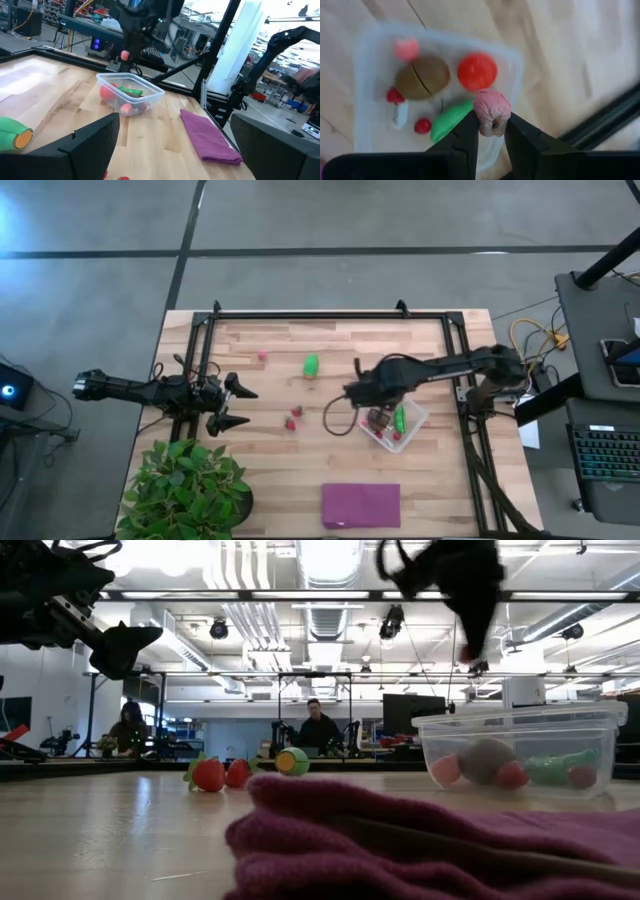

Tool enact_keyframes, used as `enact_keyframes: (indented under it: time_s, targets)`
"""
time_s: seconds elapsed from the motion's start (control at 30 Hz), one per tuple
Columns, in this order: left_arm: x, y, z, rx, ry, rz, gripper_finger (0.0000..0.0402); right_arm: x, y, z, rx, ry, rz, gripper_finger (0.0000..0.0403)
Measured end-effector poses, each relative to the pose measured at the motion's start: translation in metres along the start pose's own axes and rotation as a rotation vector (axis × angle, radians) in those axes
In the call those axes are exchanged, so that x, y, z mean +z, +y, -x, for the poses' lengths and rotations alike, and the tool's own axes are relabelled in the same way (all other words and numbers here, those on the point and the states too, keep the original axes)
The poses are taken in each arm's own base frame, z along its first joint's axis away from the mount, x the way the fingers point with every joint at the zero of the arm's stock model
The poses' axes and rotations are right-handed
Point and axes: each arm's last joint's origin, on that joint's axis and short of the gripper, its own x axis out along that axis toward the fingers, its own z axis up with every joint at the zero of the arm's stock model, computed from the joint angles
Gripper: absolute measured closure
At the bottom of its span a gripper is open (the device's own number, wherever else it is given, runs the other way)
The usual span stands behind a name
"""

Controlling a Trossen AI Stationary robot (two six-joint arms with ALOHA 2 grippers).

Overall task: Pick and placing Produce into tupperware
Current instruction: Put the bottom pink peach into the transparent bin, then put the top red strawberry into the transparent bin

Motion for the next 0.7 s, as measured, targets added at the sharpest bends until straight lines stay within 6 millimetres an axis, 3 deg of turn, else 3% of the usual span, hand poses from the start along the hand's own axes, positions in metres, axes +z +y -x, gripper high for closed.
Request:
enact_keyframes:
  time_s: [0.2,0.37,0.57,0.7]
  targets:
    - [0.000,0.000,0.000,0.000,0.000,0.000,0.0035,-0.024,-0.001,-0.045,0.121,0.098,-0.123,0.0320]
    - [0.000,0.000,0.000,0.000,0.001,0.000,0.0035,-0.031,0.005,-0.064,0.178,0.125,-0.161,0.0273]
    - [0.000,0.000,0.000,0.000,0.000,0.000,0.0035,-0.028,0.009,-0.066,0.171,0.052,-0.182,0.0192]
    - [0.000,0.000,0.000,0.001,0.001,0.000,0.0035,-0.010,0.017,-0.046,0.269,-0.140,-0.101,0.0161]
